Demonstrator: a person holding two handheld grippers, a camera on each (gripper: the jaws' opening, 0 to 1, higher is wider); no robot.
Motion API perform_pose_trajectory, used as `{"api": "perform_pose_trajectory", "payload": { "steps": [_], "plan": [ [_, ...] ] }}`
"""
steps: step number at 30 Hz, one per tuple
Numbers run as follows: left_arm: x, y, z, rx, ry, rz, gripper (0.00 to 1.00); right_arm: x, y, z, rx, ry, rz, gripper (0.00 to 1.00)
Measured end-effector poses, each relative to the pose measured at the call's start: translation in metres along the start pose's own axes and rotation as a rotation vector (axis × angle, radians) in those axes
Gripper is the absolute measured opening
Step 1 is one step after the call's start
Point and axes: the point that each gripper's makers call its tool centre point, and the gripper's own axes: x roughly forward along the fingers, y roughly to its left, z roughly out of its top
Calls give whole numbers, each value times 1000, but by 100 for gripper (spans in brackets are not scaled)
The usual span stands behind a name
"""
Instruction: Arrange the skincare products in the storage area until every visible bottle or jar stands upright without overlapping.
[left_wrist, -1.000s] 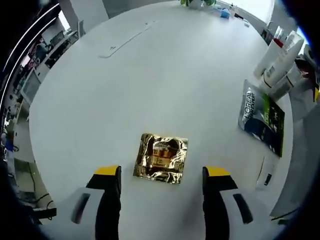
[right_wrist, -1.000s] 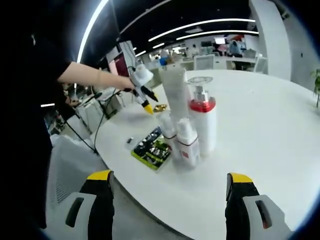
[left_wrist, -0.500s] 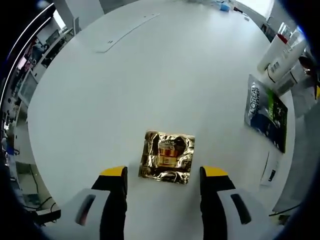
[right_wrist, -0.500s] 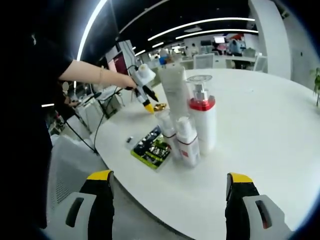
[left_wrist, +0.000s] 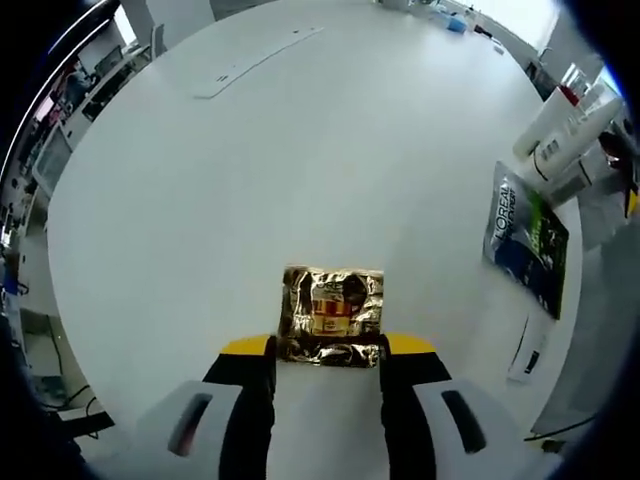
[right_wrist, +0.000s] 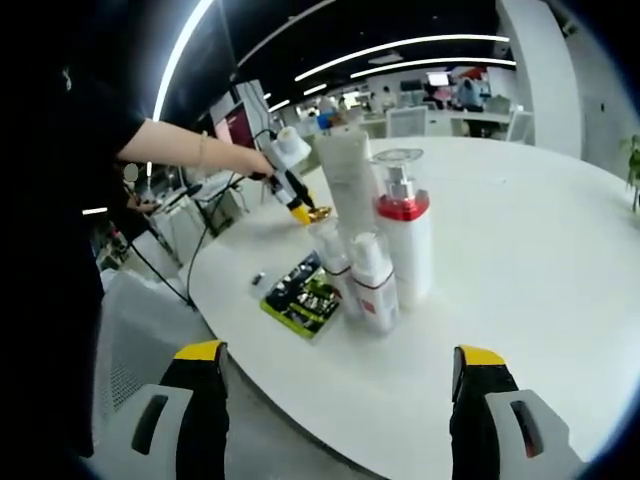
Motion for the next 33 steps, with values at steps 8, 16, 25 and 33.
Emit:
{"api": "perform_pose_trajectory", "payload": {
  "steps": [8,16,25,33],
  "plan": [
    [0,4,-2,-20,8,19,38,0,-2,-1,0,-2,-1,97],
    [-7,2,-2,-65,-2,30,35,-1,-2,1,-7,-9,3,97],
    [-23,-17,-4,-229,-61,35,36,-1,1,2,-27,-19,12,97],
    [-58,-55,-7,-344,-99,55,36,0,4,4,-50,-30,33,97]
  ]
}}
